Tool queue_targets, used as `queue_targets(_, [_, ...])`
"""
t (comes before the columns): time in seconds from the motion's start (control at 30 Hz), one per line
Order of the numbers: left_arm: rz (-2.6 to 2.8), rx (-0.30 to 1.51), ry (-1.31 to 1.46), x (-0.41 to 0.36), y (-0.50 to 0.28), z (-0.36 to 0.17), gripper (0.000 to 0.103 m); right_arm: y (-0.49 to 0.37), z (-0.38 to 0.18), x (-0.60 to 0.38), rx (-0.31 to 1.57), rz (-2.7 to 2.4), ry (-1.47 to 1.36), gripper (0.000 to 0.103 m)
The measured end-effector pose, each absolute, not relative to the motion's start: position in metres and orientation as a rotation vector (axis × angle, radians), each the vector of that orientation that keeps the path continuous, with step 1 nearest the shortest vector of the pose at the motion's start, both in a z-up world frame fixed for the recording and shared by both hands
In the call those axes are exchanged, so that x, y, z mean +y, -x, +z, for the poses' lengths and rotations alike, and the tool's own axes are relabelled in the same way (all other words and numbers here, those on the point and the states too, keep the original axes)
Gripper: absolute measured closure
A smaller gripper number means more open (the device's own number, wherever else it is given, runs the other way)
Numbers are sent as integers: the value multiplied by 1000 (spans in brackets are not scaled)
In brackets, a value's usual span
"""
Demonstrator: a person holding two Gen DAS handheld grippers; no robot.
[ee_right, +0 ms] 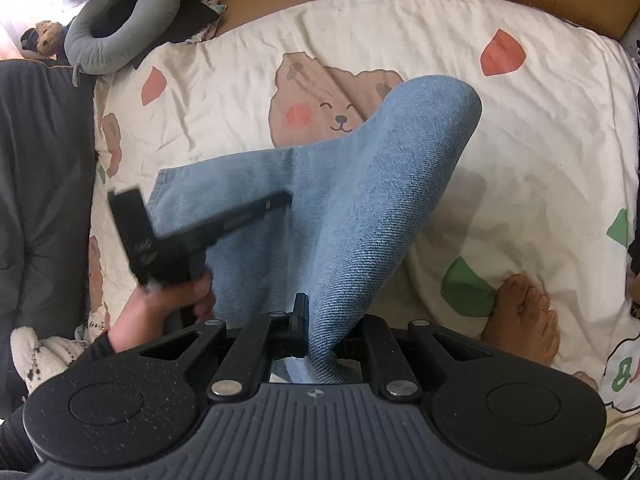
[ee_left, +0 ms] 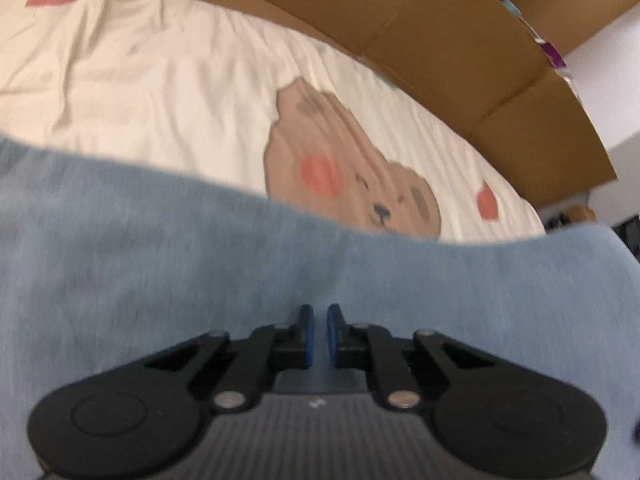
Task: Fold clothes
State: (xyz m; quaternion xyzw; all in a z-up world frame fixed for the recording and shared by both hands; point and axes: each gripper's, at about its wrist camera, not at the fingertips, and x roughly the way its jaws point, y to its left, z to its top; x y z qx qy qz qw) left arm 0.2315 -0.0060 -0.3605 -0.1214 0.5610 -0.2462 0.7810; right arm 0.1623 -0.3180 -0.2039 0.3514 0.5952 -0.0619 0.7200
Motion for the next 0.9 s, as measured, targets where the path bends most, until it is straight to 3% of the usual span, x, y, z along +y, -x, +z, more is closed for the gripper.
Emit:
queue_targets(0.27, [-558,1210,268,-17,-252,-357,93,-170,-196,-307,1306,-113,-780,98])
queue_targets(0.43, [-555,1199,333,5,-248,-347,67,-178,-190,-298,1309,-106,-773,98])
queue_targets(0.53, [-533,1177,356,27,-243,-336,59,-186,-187,-291,1316,-114,-767,98])
queue_targets(0.9, [-418,1130,456,134,-213,-305,58,-234,-173,-238,1318,-110,-716,96])
